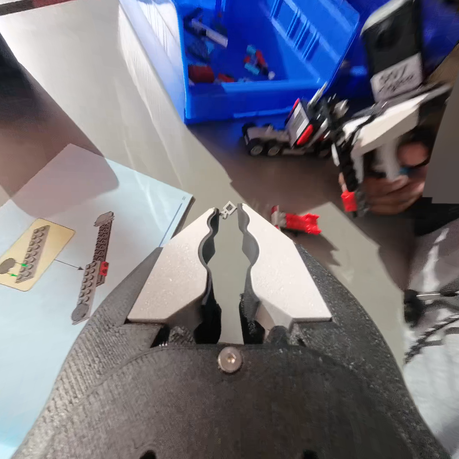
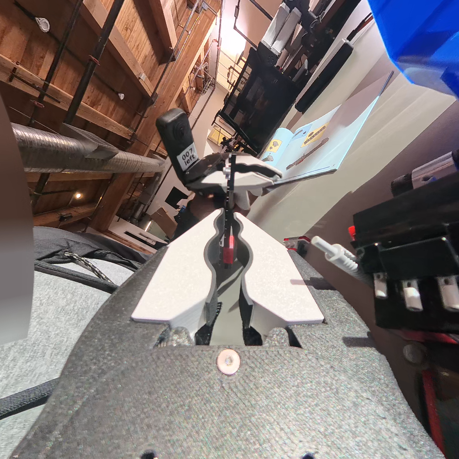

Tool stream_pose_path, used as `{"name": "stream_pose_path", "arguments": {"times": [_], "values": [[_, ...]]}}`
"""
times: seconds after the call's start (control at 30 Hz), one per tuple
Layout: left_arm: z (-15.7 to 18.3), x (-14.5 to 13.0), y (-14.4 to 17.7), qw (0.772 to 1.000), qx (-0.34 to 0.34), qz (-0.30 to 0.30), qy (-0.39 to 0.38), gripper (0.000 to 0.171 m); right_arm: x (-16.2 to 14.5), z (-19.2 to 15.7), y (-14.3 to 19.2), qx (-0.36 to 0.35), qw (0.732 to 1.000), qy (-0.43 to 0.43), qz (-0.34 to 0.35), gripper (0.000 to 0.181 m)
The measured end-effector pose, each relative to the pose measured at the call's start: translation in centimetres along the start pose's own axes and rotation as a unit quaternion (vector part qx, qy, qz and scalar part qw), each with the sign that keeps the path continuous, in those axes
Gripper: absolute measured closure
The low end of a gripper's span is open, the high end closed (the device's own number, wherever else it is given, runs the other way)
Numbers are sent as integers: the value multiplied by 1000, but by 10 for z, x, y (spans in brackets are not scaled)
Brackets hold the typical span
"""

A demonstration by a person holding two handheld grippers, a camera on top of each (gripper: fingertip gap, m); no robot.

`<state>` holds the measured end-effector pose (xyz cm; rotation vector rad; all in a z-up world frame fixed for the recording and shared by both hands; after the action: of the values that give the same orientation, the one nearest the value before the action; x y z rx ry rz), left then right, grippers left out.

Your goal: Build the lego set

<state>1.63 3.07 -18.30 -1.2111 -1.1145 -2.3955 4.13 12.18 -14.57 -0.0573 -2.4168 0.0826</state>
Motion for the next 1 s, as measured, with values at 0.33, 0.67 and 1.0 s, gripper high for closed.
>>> {"name": "stream_pose_path", "arguments": {"times": [0.33, 0.67, 1.0], "values": [[-7, 4, 15, 997, -21, 17, 67, 148, 0, 0, 0, 4, 1000, -3, 0, 176], [-12, -7, -5, 999, 33, -29, -11, 147, 0, 0, 0, 2, 1000, -4, 0, 177], [-20, -18, -38, 990, 74, -93, -81, 145, 2, 0, 2, 7, 1000, -8, 5, 177]]}}
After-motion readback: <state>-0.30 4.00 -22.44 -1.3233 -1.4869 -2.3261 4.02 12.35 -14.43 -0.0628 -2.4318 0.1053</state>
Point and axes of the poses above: each gripper's, where its closed fingertips meet, y back along the fingers, x out of its top, z = x × y across the jaws, the point moved 1 cm from there along y, back along the fingers, and after that the axes turned 8 degrees about y, right-handed, at the moved point
